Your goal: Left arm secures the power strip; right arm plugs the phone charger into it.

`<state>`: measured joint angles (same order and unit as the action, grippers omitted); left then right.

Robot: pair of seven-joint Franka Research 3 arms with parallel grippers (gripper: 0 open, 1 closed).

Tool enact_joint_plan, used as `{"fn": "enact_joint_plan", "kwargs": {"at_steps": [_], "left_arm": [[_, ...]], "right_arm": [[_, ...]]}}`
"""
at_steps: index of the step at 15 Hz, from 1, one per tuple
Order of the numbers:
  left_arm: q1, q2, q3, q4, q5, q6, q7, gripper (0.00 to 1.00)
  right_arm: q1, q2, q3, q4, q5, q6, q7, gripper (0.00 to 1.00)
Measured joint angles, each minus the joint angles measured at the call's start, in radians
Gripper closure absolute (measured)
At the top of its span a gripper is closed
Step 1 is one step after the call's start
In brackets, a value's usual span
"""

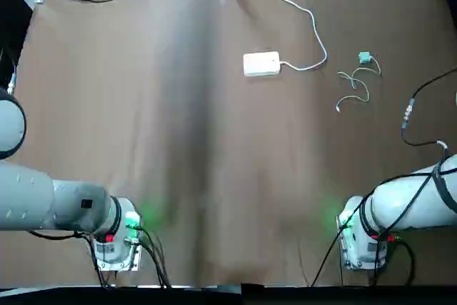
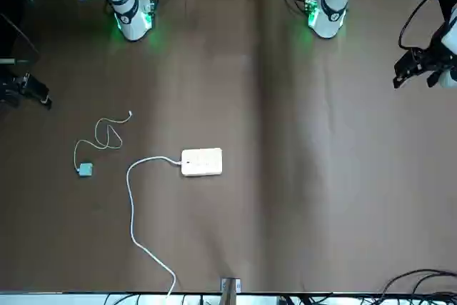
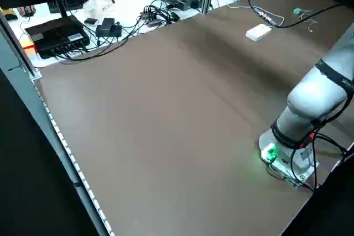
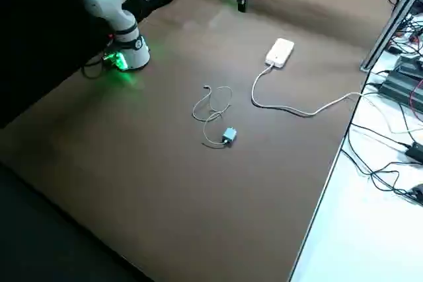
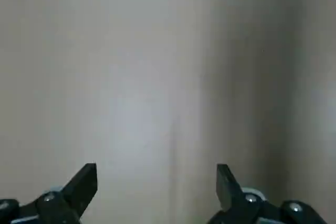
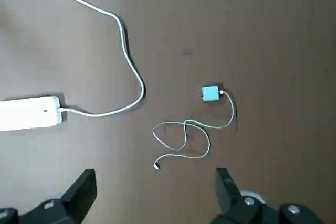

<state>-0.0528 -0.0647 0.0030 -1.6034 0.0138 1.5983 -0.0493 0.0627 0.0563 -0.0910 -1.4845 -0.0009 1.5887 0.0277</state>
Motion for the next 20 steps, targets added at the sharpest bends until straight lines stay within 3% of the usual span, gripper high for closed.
{"fn": "enact_joint_plan", "kwargs": {"at_steps": [12,15,20], "left_arm": [[0.001,0.0,0.0,-0.001,0.0,-0.001,0.0,0.0],[0.001,0.001,0.0,-0.009,-0.007,0.0,0.0,0.0],[0.002,0.017,0.001,-0.066,-0.08,0.042,0.0,0.0]], "right_arm": [[0.0,0.019,0.001,0.0,0.0,0.002,-0.03,0.0],[-0.047,0.041,0.0,0.0,0.008,0.025,-0.203,0.0],[-0.236,0.113,-0.006,-0.001,0.145,0.076,-0.688,0.0]]}}
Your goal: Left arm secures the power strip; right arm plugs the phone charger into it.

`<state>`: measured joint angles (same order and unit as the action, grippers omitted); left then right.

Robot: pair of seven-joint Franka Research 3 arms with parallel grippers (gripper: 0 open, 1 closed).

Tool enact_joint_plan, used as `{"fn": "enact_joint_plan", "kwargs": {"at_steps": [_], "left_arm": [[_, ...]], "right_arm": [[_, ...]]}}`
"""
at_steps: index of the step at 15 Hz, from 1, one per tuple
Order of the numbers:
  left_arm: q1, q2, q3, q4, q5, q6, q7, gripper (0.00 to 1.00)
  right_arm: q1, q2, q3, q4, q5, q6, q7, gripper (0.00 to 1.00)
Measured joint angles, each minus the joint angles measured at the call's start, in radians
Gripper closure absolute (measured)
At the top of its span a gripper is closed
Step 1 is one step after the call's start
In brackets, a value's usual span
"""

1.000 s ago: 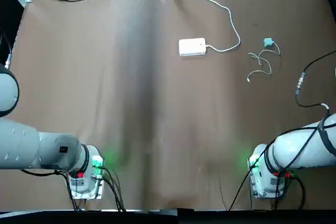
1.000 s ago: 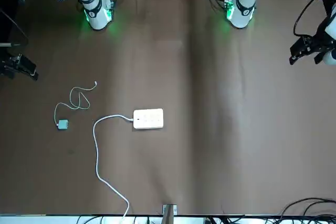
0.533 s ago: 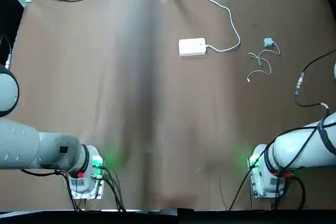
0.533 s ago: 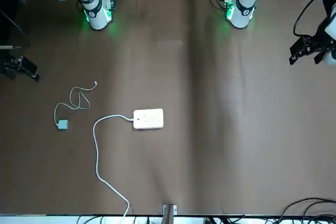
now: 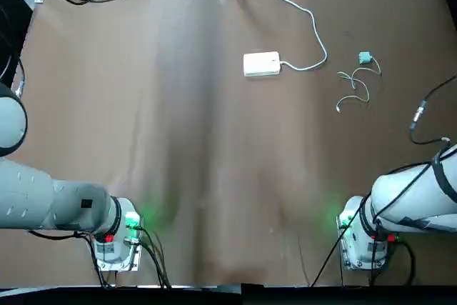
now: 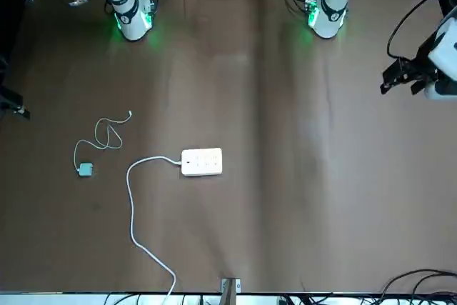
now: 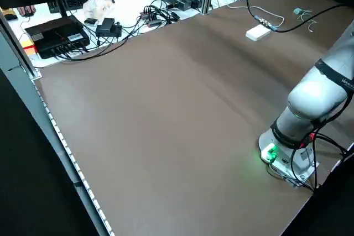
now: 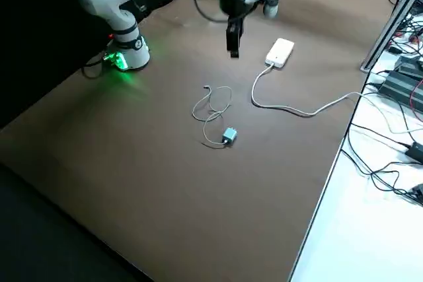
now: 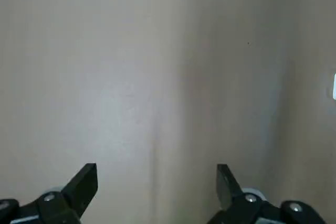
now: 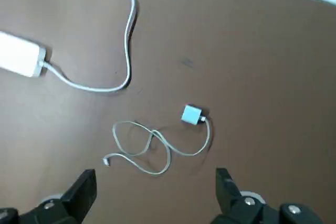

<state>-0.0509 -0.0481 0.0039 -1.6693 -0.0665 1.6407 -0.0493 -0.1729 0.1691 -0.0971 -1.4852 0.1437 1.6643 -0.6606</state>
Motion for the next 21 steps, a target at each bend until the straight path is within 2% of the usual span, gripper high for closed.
{"fn": "enact_joint_plan", "kwargs": {"at_steps": [2,3,6,11,16,21], "left_arm": [[0.0,0.002,0.0,-0.04,-0.026,0.05,0.0,0.0],[0.0,0.003,0.0,-0.089,-0.053,0.119,0.0,0.01],[-0.005,0.005,-0.002,-0.163,-0.092,0.216,0.0,0.06],[-0.007,0.012,-0.008,-0.229,-0.186,0.3,0.0,0.55],[-0.01,0.062,-0.059,-0.287,-0.275,0.428,-0.002,0.99],[-0.013,0.199,-0.175,-0.298,-0.381,0.592,-0.002,0.99]], "right_arm": [[-0.058,0.035,-0.001,-0.001,0.054,0.01,-0.216,0.0],[-0.114,0.076,-0.001,-0.001,0.106,0.014,-0.438,0.0],[-0.176,0.133,-0.001,0.0,0.145,0.016,-0.739,0.0],[-0.233,0.237,-0.001,-0.003,0.285,-0.004,-1.229,0.0],[-0.279,0.398,0.0,-0.005,0.422,-0.08,-1.468,0.0],[-0.312,0.545,0.0,-0.003,0.576,-0.119,-1.634,0.0]]}}
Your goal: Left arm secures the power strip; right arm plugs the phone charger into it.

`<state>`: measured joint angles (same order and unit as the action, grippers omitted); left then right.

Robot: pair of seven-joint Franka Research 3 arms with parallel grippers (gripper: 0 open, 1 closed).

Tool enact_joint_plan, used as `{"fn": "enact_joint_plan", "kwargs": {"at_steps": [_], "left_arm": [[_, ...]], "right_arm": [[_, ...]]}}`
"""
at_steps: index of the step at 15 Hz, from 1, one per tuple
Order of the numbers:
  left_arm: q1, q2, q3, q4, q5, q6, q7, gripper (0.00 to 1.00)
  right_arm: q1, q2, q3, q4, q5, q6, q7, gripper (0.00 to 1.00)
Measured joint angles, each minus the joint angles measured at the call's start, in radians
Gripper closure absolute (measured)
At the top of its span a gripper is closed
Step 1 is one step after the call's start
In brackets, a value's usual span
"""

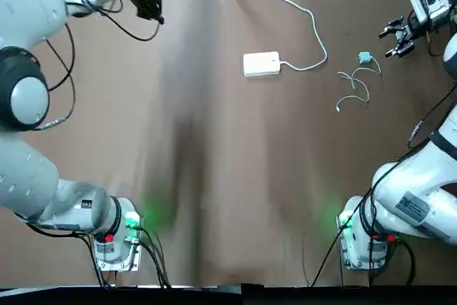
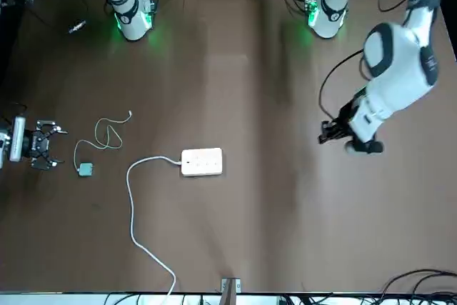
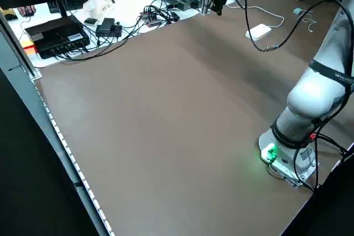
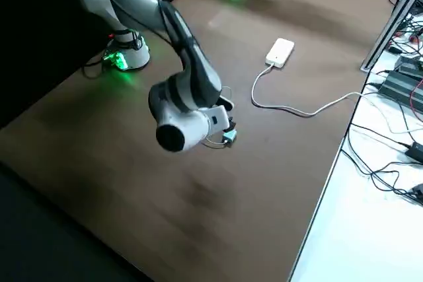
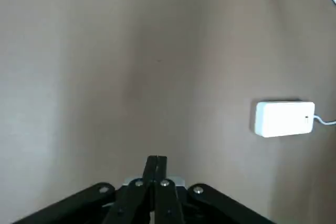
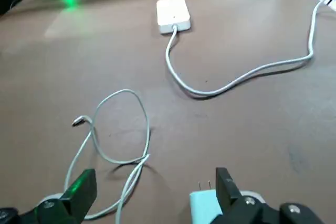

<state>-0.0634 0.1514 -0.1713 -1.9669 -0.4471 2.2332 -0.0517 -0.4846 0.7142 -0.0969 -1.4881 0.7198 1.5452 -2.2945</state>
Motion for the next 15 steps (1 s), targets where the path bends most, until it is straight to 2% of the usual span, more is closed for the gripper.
{"fn": "enact_joint_plan", "kwargs": {"at_steps": [3,4,7,11,13,15], "left_arm": [[-0.002,0.072,-0.039,0.0,-0.086,0.045,0.029,0.99],[-0.002,0.119,-0.052,-0.001,-0.221,0.079,0.133,0.99],[-0.002,0.206,-0.095,-0.006,-0.406,0.196,0.314,0.99],[-0.016,0.359,-0.235,0.003,-0.446,0.468,0.363,0.99],[-0.037,0.419,-0.269,0.027,-0.447,0.537,0.363,0.99],[-0.045,0.463,-0.287,0.062,-0.449,0.551,0.361,0.99]], "right_arm": [[-0.021,0.056,0.001,0.004,0.086,-0.006,-0.032,0.0],[-0.031,0.093,0.001,0.022,0.129,-0.006,-0.069,0.0],[-0.042,0.164,0.003,0.092,0.158,-0.012,-0.085,0.0],[-0.056,0.256,0.009,0.203,0.186,-0.026,-0.095,0.0],[-0.057,0.294,0.018,0.261,0.188,-0.037,-0.096,0.0],[-0.057,0.33,0.033,0.314,0.188,-0.054,-0.108,0.0]]}}
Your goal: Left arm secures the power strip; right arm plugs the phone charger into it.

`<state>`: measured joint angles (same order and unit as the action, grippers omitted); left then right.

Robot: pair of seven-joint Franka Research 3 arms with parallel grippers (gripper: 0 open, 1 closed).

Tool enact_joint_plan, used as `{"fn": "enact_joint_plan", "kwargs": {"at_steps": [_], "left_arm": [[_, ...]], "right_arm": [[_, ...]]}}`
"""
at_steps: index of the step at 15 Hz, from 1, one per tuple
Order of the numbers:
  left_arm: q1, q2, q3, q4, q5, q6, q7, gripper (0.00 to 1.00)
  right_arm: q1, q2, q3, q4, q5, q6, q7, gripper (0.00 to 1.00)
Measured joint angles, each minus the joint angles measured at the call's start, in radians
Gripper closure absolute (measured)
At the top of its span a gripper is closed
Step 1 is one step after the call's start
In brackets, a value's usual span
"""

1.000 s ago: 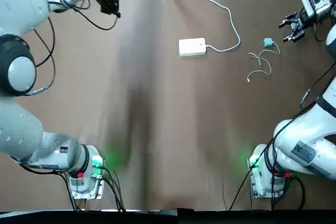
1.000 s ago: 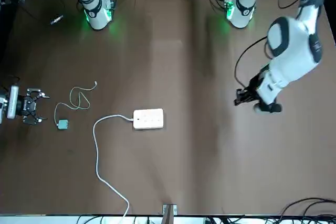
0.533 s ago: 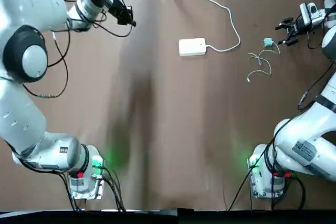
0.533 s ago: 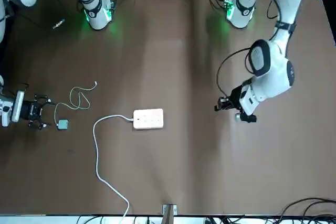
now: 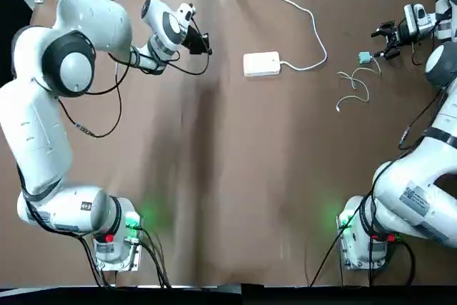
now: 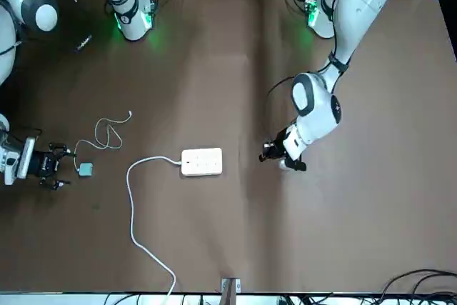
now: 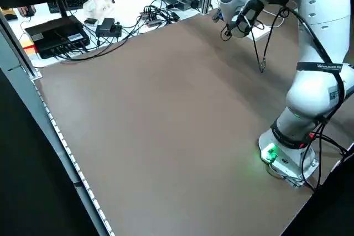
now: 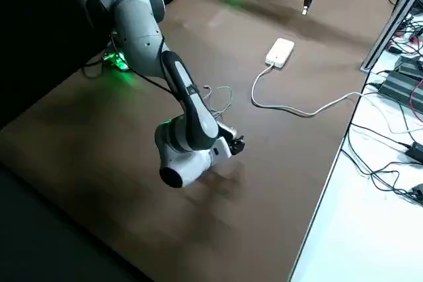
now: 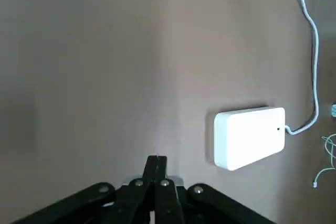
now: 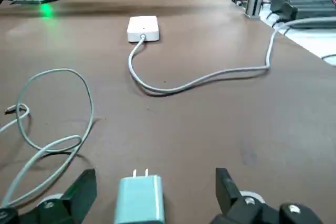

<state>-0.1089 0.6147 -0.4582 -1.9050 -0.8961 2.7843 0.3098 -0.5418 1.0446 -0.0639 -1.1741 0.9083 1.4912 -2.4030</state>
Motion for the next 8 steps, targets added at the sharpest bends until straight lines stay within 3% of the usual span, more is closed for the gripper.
{"fn": "enact_joint_plan", "kwargs": {"at_steps": [3,8], "left_arm": [[0.001,0.054,-0.04,0.053,-0.014,0.0,-0.001,0.99],[-0.011,0.129,-0.075,0.141,-0.014,-0.003,0.031,0.99]], "right_arm": [[0.0,0.043,0.013,0.055,0.0,-0.035,-0.02,0.0],[-0.007,0.083,0.012,0.07,-0.001,-0.062,-0.05,0.0]]}}
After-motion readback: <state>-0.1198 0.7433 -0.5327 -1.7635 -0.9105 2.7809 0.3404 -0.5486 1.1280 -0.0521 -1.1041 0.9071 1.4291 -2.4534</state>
